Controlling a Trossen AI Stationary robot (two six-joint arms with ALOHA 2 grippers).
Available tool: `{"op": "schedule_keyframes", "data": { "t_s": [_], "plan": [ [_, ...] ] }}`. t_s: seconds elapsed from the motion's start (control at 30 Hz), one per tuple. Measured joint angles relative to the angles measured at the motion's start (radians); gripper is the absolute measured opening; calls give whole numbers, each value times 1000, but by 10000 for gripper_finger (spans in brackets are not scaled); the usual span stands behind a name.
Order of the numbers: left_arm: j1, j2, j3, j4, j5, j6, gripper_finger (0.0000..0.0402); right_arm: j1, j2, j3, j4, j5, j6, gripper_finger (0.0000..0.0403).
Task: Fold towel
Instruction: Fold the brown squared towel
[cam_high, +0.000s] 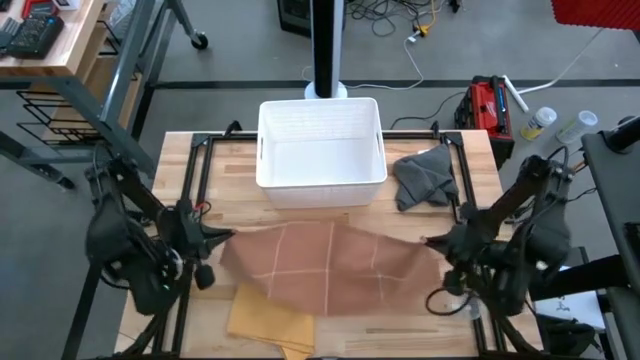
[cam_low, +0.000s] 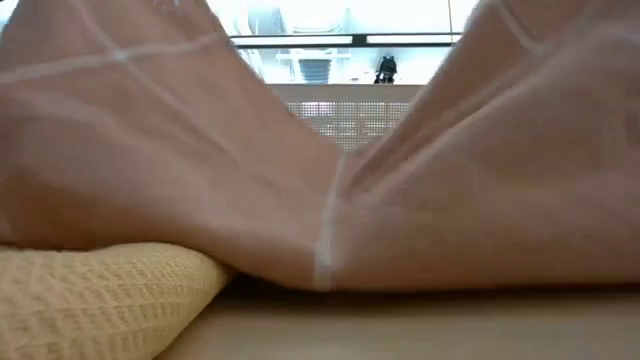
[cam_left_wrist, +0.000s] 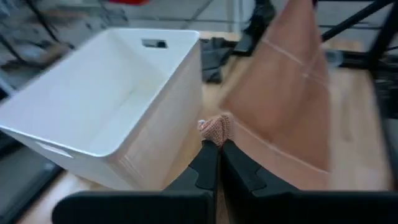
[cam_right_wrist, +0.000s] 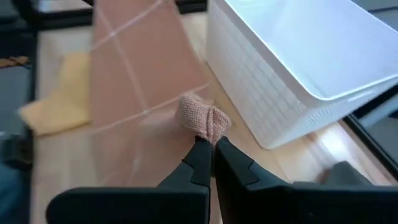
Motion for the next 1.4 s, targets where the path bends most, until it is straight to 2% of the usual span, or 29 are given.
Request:
{"op": "schedule_keyframes", "data": {
  "t_s": [0.1, 0.2, 0.37, 0.47, 0.57, 0.7, 0.83, 0.97, 1.07, 1.17, 1.23, 1.33, 1.4],
  "plan": [
    [-12, -3, 64, 2, 136, -1, 0, 38, -10, 51, 1, -84, -5, 0],
    [-30, 14, 78, 9, 318, -67, 0, 93, -7, 70, 1, -206, 42, 0],
    [-86, 88, 38, 37, 655, -323, 0, 198, 45, 50, 1, -425, 209, 0],
    [-145, 161, 11, 160, 756, -414, 0, 264, 116, 37, 29, -510, 330, 0],
    [-198, 245, 8, 321, 765, -452, 0, 301, 201, 35, 120, -550, 403, 0],
    [-242, 361, 8, 518, 775, -486, 0, 311, 324, 38, 282, -590, 394, 0],
    [-284, 458, 19, 551, 781, -605, 0, 310, 423, 53, 351, -696, 358, 0],
    [-330, 527, 24, 567, 784, -738, 0, 311, 489, 56, 350, -701, 431, 0],
    [-342, 557, 25, 528, 784, -759, 0, 310, 531, 58, 296, -700, 443, 0],
    [-344, 571, 27, 383, 766, -768, 0, 294, 561, 58, 126, -678, 489, 0],
    [-344, 580, 28, 279, 746, -826, 0, 287, 578, 56, -10, -673, 565, 0],
    [-343, 580, 14, -29, 725, -913, 0, 272, 576, 3, 29, -608, 563, 0],
    [-333, 569, -14, 11, 678, -953, 0, 265, 571, -10, -2, -553, 611, 0]
  ]
}}
